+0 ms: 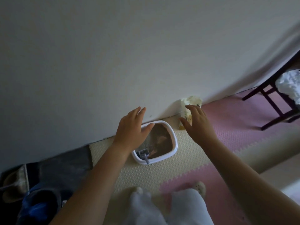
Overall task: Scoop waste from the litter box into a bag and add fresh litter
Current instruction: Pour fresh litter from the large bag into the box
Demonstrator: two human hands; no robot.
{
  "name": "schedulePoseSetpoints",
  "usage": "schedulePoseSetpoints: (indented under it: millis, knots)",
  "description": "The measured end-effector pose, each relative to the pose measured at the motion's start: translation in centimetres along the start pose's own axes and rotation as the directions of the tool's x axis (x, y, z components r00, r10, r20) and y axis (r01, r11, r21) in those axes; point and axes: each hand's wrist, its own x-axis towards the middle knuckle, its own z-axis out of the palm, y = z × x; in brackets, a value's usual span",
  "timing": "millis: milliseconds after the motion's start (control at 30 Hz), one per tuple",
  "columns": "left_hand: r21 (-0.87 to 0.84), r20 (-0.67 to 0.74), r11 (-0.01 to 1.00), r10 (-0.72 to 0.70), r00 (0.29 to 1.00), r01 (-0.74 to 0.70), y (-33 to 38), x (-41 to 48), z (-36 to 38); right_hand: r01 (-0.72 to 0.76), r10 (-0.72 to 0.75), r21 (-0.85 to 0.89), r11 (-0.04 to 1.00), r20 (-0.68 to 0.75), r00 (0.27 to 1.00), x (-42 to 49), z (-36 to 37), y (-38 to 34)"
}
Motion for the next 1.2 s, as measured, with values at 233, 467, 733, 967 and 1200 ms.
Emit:
schedulePoseSetpoints:
  millis: [233, 467, 733, 967, 1200]
  knots:
    - [-0.037, -0.01, 0.996, -0.084, 0.996, 0.084, 8.4, 7.5, 6.2, -0.013, 0.013, 0.022, 1.0, 0.018, 1.0, 5.9, -3.4, 11.8]
    - [-0.169, 0.054, 0.969, -0.172, 0.984, 0.179, 14.2, 17.2, 16.9, -0.101, 0.102, -0.031, 0.994, 0.034, 0.994, 12.3, -3.1, 25.3]
    - [-0.177, 0.032, 0.976, -0.126, 0.992, 0.13, 11.5, 28.7, 34.0, -0.203, 0.204, -0.057, 0.978, 0.012, 0.979, 17.9, 10.6, 39.6]
    - [-0.159, -0.027, 0.986, -0.053, 0.998, 0.048, 6.9, 35.8, 53.1, -0.221, 0.22, -0.038, 0.975, -0.012, 0.975, 20.8, 26.5, 51.5]
    - [-0.18, -0.138, 0.983, 0.009, 0.99, -0.034, 2.3, 42.2, 69.4, -0.212, 0.216, 0.041, 0.976, -0.111, 0.97, 23.8, 40.1, 60.7]
